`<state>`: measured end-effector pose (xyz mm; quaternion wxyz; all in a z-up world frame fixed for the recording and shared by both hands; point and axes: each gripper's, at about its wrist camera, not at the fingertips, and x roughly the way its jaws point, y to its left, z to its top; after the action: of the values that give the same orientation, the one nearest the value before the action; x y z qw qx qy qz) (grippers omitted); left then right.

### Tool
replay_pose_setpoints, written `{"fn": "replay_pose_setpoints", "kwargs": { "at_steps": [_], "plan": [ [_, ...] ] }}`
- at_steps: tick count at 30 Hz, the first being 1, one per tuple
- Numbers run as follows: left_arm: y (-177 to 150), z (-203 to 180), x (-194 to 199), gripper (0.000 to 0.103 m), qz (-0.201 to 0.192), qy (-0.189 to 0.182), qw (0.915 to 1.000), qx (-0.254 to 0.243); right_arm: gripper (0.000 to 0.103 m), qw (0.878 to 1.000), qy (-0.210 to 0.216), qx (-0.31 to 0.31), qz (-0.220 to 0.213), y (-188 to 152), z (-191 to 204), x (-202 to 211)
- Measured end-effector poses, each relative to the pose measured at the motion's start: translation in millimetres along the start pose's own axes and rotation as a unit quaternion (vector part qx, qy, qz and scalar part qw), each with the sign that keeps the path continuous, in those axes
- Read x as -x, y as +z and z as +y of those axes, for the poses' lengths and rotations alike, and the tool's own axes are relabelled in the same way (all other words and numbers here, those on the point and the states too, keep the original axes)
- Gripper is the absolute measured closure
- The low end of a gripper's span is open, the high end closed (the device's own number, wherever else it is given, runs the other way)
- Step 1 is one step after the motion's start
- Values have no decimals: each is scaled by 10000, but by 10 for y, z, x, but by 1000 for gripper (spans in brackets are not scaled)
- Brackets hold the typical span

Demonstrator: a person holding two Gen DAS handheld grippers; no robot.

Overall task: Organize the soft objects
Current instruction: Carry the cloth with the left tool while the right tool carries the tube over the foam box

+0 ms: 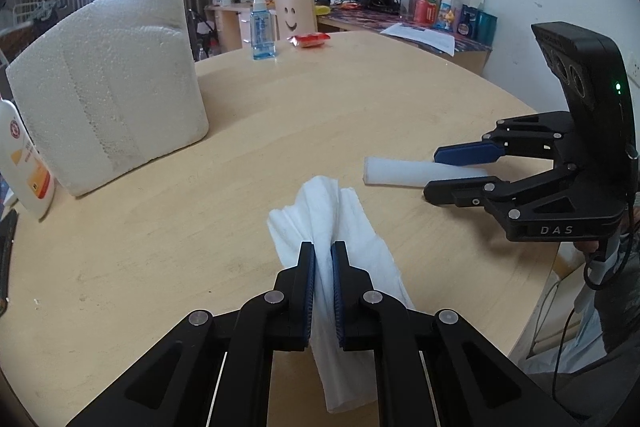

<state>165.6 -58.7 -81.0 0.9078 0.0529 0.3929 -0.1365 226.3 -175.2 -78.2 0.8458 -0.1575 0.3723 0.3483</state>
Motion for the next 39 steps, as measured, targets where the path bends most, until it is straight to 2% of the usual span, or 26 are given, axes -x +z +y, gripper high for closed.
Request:
{"fn": "replay_pose_setpoints", "kwargs": {
  "at_steps": [10, 14, 19, 23, 30, 32, 39],
  "plan": [
    [-26, 45, 36, 94, -120, -31, 9998, 129, 76, 10000, 63, 71, 26, 37, -27, -17],
    [-36, 85, 52, 94, -159, -24, 9996, 215, 79, 9996, 106, -267, -54, 56, -67, 36],
    [-32, 155, 107, 94, -263, 18, 9990, 367, 79, 9961, 248, -729, -427, 84, -62, 199],
    [-34, 196, 169, 94, -362, 93, 9983, 456, 79, 9910, 384, -1063, -713, 81, 10, 302],
    [-85, 265, 332, 94, -531, 192, 9966, 597, 79, 9796, 534, -1692, -942, 29, 63, 379],
    [-96, 291, 408, 94, -603, 309, 9958, 623, 79, 9771, 381, -1802, -1069, 12, 142, 431],
    [-131, 350, 705, 94, -893, 649, 9917, 665, 79, 9754, -181, -1504, -1599, 119, 550, 639]
  ]
}}
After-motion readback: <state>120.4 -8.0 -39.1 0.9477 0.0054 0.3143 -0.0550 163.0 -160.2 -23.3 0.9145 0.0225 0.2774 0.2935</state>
